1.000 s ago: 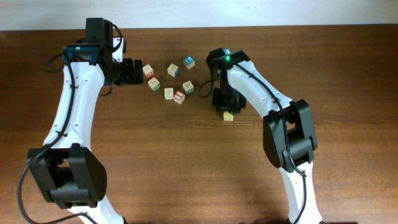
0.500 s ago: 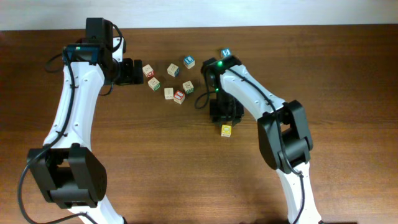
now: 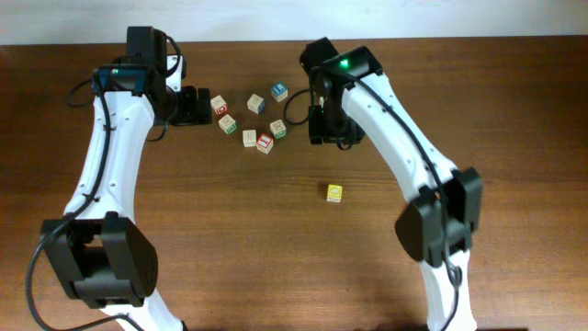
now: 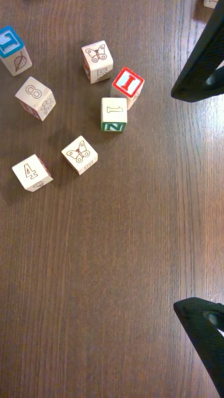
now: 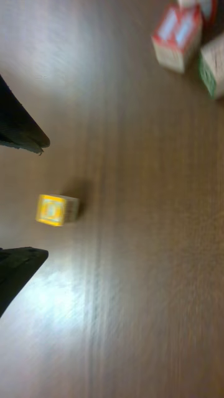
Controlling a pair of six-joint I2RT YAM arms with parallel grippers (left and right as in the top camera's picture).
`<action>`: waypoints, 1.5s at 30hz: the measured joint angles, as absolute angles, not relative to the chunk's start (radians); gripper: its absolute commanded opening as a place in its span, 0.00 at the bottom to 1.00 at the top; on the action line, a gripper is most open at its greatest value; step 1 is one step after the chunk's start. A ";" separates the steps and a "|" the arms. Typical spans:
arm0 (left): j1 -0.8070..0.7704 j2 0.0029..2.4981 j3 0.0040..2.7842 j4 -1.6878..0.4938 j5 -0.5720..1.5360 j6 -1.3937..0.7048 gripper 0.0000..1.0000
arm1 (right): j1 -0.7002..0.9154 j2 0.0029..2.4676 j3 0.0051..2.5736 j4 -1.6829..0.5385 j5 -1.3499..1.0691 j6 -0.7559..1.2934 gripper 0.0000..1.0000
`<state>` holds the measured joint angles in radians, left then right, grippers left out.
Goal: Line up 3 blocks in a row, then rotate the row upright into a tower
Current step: 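Grasp the yellow O pineapple block with the right gripper and place it lower right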
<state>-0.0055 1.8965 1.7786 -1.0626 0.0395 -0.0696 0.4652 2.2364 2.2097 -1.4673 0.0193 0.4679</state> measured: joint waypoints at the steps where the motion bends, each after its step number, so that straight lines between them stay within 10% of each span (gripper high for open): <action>1: -0.006 1.897 1.779 -1.063 0.039 -0.070 0.99 | 0.494 2.183 2.217 -1.496 0.047 0.477 0.51; 8: -0.006 1.897 1.779 -1.063 0.039 -0.070 0.99 | 0.608 2.088 2.059 -1.522 0.089 0.592 0.25; 21: -0.006 1.897 1.779 -1.063 0.035 -0.072 0.99 | 0.594 2.115 1.489 -1.125 0.014 0.649 0.31; 45: -0.006 1.897 1.779 -1.063 0.033 -0.072 0.99 | 0.471 2.112 1.516 -1.065 0.037 0.339 0.40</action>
